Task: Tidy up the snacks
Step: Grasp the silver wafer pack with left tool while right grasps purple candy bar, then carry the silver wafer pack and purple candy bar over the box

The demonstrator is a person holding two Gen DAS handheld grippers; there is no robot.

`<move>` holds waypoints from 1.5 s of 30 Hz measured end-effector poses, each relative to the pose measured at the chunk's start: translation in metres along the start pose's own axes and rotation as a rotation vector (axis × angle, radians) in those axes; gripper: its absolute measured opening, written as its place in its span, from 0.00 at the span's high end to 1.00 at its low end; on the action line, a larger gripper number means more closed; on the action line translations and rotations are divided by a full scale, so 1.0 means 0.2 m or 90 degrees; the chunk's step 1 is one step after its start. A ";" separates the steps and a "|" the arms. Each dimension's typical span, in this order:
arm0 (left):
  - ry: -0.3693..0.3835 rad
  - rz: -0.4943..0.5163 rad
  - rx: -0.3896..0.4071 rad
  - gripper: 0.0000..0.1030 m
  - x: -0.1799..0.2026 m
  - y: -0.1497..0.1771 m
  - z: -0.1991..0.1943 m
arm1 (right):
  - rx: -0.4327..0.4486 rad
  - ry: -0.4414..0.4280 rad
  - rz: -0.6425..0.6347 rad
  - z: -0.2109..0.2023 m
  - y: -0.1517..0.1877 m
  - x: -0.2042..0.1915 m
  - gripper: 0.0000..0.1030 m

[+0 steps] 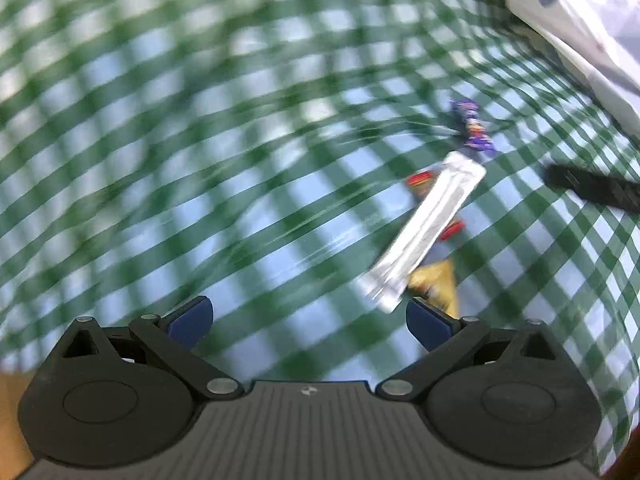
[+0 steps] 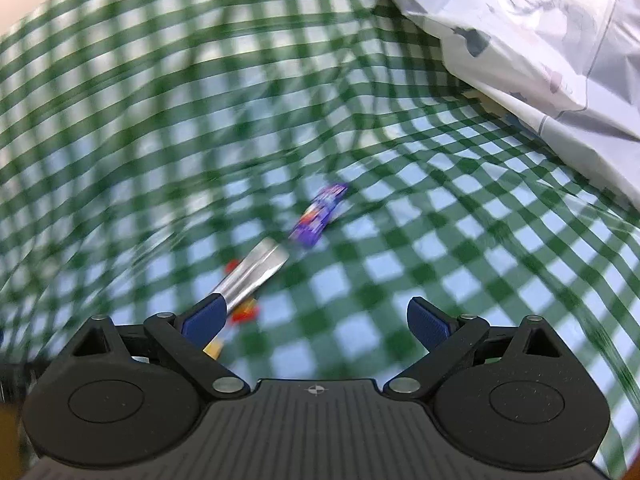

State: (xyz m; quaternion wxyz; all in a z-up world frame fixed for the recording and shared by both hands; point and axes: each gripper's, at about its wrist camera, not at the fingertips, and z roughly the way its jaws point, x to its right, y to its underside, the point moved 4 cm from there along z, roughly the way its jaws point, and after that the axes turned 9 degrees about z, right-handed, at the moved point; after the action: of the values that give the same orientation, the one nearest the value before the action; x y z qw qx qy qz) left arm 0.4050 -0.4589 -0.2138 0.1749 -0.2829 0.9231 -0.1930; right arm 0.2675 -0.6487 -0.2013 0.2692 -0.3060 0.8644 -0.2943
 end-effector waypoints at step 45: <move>-0.023 -0.243 0.113 0.78 -0.22 1.17 -1.72 | -0.039 -0.296 -0.067 -1.51 0.75 -0.54 0.83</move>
State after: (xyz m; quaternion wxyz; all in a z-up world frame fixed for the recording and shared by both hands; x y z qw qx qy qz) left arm 0.1844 -0.1642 -0.0132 0.1760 -0.4393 0.8291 -0.2978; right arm 0.0893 -0.3754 -0.0658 0.4357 -0.4182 0.7707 -0.2034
